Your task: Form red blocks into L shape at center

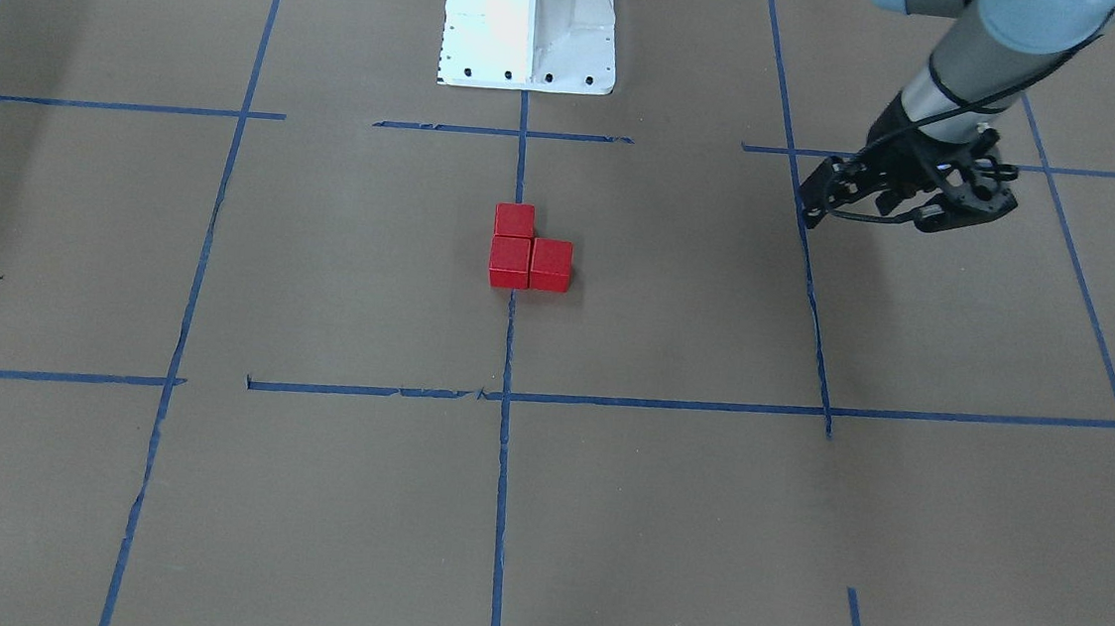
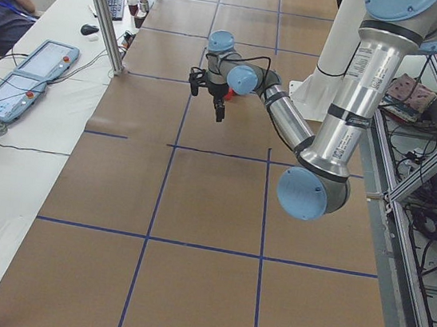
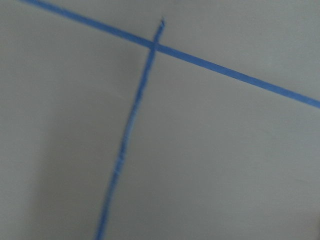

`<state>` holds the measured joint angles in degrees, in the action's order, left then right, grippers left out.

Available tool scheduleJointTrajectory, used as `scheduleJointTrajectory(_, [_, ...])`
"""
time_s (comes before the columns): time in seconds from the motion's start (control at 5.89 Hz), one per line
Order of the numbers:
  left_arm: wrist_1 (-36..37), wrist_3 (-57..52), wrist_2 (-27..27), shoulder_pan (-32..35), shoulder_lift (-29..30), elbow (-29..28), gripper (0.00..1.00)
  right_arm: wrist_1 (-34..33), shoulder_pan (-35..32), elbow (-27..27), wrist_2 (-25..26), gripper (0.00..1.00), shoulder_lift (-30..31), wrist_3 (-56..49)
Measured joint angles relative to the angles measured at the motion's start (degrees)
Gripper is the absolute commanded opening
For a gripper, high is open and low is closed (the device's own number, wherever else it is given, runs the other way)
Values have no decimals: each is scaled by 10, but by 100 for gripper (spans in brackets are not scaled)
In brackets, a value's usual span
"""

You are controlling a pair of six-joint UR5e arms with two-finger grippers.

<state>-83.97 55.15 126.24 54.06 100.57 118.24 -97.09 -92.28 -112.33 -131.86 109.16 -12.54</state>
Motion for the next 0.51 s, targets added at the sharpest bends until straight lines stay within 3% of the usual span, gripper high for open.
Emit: scheduleJointTrajectory(0.51, [-1,-411,30,172,-147,-12,100,1,0,-1,-2,100,0,2])
